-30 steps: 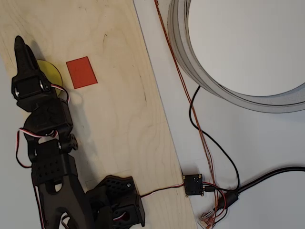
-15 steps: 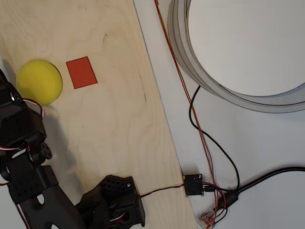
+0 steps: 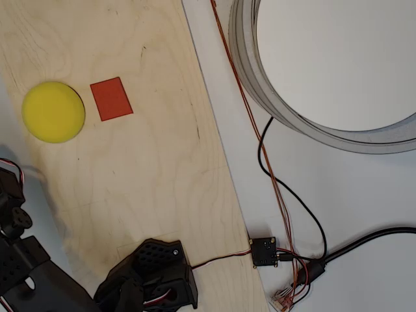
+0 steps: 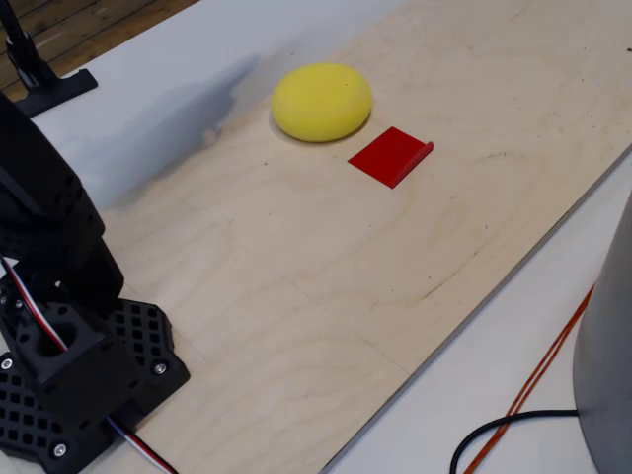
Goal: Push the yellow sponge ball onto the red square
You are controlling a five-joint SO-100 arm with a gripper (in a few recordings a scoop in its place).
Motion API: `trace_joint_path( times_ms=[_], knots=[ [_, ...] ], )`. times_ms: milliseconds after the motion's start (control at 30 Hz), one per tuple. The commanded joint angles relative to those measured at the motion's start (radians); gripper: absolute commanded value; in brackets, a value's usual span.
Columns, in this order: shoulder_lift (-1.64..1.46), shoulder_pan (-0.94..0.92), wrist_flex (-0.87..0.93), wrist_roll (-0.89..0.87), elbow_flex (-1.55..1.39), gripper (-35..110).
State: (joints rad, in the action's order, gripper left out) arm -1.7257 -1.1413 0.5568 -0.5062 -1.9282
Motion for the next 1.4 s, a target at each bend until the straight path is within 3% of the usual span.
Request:
trace_joint_path(
  times_ms=[0, 333, 1367],
  knots=[
    [-0.071, -0.009, 0.040, -0.037, -0.017, 20],
    [-0.098, -0.026, 0.035, -0.057, -0.150, 20],
    [0.170, -0.121, -0.150, 0.017, -0.067, 19]
  ],
)
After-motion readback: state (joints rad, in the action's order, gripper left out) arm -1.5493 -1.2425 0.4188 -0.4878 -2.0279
